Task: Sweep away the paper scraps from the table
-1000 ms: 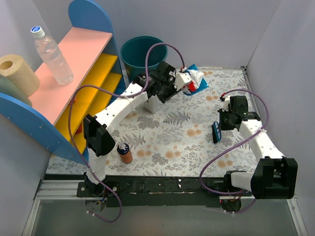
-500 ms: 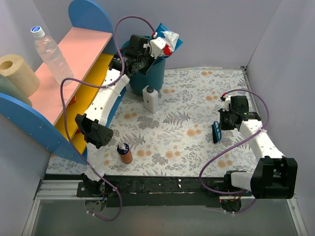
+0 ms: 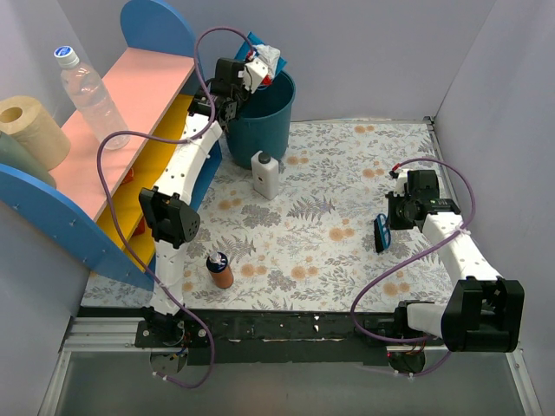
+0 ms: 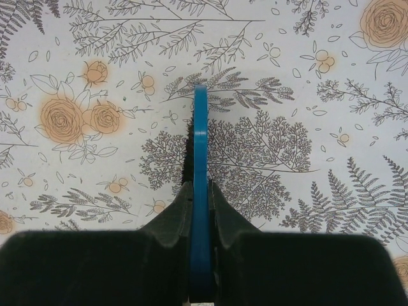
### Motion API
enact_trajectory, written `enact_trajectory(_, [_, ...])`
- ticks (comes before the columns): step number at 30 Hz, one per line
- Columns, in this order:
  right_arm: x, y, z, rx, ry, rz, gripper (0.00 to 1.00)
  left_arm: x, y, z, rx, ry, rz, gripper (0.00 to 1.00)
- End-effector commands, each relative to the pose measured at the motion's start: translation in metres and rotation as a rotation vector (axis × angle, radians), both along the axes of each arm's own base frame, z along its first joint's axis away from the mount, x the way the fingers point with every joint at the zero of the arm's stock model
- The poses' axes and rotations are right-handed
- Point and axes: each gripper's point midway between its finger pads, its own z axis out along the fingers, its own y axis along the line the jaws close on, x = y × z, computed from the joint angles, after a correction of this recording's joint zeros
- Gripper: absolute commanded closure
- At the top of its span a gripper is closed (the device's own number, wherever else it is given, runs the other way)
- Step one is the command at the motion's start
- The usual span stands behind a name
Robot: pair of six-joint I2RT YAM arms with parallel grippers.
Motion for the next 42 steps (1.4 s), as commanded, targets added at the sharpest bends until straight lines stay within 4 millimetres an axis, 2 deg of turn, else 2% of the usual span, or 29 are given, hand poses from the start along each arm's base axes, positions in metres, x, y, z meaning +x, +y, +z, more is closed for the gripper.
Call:
enact_trajectory(1, [-0.016,0.000,-0.016,0.005,0.064,0.004,0.99,0.015,0.011,0.035,0.073,-0.137,0.025,1.00])
enact_trajectory(7, [-0.015,-0.002,-0.015,0.005,0.056,-0.001,0.99,0.034,0.020,0.029,0.232,-0.177,0.026,1.00])
enact_trajectory(12, [-0.015,-0.003,-0.016,0.007,0.050,-0.006,0.99,0.044,0.035,0.019,0.384,-0.174,0.051,1.00])
enact_trajectory(15, [-0.016,-0.004,-0.016,0.002,0.037,-0.008,0.99,0.048,0.038,0.012,0.483,-0.161,0.034,1.00])
enact_trajectory(17, [-0.015,-0.005,-0.016,0.002,0.025,-0.009,0.99,0.051,0.041,0.026,0.591,-0.206,0.020,1.00])
enact_trajectory(18, [-0.015,-0.004,-0.015,0.003,0.022,-0.008,0.99,0.052,0.044,0.016,0.645,-0.197,0.017,1.00])
enact_trajectory(19, [-0.015,-0.005,-0.015,0.001,0.022,-0.009,0.99,0.056,0.042,0.031,0.652,-0.259,0.027,1.00])
enact_trajectory(22, [-0.014,-0.005,-0.015,0.004,0.017,-0.011,0.99,0.060,0.043,0.050,0.735,-0.313,0.013,1.00])
enact_trajectory(26, [-0.013,-0.005,-0.014,0.011,0.003,-0.018,0.99,0.061,0.041,0.058,0.805,-0.329,0.010,1.00])
enact_trajectory(31, [-0.012,-0.004,-0.014,0.017,-0.001,-0.020,0.99,0.060,0.037,0.082,0.827,-0.400,0.019,1.00])
enact_trajectory(36, [-0.011,-0.004,-0.013,0.023,-0.006,-0.019,0.99,0.058,0.037,0.088,0.795,-0.421,0.045,1.00])
enact_trajectory(38, [-0.011,-0.004,-0.013,0.022,-0.004,-0.022,0.99,0.055,0.039,0.099,0.787,-0.455,0.061,1.00])
enact_trajectory(39, [-0.011,-0.004,-0.013,0.021,-0.004,-0.022,0.99,0.056,0.037,0.090,0.813,-0.443,0.039,1.00])
enact_trajectory(41, [-0.011,-0.004,-0.012,0.022,-0.001,-0.022,0.99,0.050,0.039,0.106,0.875,-0.481,0.029,1.00])
enact_trajectory(42, [-0.011,-0.004,-0.012,0.022,0.002,-0.023,0.99,0.050,0.035,0.094,0.907,-0.465,-0.011,1.00])
